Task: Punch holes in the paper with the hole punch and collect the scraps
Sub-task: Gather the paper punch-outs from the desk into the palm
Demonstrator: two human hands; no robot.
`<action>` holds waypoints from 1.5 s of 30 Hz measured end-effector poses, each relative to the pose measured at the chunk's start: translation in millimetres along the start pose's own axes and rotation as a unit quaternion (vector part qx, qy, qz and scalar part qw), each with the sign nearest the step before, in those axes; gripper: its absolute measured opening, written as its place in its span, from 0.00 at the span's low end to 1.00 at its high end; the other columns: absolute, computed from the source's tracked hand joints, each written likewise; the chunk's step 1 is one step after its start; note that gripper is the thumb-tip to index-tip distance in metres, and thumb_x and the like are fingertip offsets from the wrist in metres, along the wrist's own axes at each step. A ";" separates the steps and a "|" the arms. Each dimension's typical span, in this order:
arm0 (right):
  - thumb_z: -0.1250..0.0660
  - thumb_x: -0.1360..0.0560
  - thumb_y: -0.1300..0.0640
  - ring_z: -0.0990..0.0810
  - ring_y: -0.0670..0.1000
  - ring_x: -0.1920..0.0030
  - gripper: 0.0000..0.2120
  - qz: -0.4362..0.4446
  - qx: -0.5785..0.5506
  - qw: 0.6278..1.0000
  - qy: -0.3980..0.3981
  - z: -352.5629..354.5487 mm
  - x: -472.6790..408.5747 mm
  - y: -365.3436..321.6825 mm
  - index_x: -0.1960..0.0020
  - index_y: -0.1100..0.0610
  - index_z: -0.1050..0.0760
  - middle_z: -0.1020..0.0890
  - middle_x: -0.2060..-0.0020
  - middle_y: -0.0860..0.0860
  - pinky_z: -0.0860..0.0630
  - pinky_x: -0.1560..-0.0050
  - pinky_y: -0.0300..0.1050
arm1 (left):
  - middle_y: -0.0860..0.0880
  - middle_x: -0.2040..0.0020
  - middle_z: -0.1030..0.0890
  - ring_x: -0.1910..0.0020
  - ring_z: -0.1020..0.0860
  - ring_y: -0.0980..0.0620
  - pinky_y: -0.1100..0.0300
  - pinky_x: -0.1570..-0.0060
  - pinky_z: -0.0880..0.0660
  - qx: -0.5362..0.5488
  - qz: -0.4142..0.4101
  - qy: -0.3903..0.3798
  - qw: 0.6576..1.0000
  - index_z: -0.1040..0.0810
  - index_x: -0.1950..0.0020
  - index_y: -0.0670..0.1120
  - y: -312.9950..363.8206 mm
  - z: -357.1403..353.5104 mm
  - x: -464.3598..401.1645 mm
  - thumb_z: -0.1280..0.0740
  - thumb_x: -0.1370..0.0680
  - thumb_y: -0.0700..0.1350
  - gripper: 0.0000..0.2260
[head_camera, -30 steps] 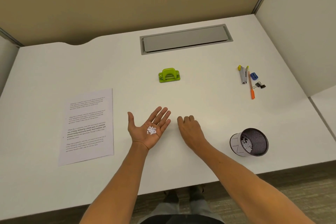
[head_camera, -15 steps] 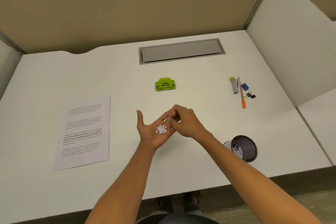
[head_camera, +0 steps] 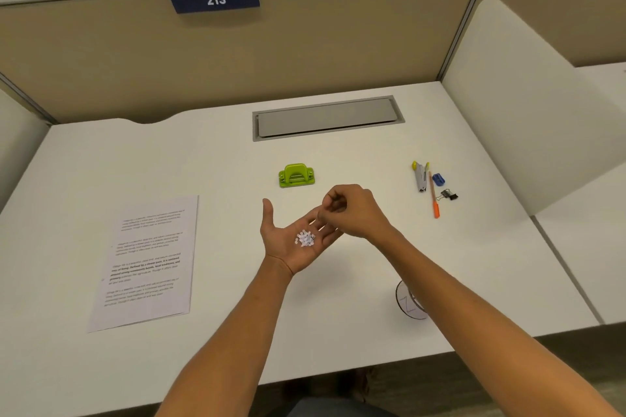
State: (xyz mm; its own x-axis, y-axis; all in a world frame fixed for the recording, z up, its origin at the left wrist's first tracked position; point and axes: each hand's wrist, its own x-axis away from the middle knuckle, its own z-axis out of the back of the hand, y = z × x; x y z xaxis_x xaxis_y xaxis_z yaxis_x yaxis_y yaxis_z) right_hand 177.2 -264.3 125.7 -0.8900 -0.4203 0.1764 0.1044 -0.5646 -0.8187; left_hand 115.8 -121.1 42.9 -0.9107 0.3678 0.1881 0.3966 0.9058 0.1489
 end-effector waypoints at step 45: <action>0.45 0.17 0.45 0.15 0.51 0.61 0.20 -0.175 -0.441 0.853 0.218 135.2 133.5 98.5 0.55 0.56 0.22 0.14 0.63 0.51 0.19 0.58 0.46 | 0.42 0.35 0.20 0.29 0.27 0.47 0.46 0.23 0.43 -0.256 -0.036 0.134 0.957 0.26 0.31 0.40 -187.6 -73.4 -63.2 0.52 0.25 0.74 0.43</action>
State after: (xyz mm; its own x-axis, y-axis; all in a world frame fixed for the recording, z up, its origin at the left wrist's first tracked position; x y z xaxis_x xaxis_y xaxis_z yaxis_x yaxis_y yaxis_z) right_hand 128.7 -472.0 142.5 -0.8984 0.0777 0.4322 -0.4051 0.2330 -0.8841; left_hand 107.5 -329.7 74.3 -0.9025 0.1792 0.3917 0.4014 0.6796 0.6140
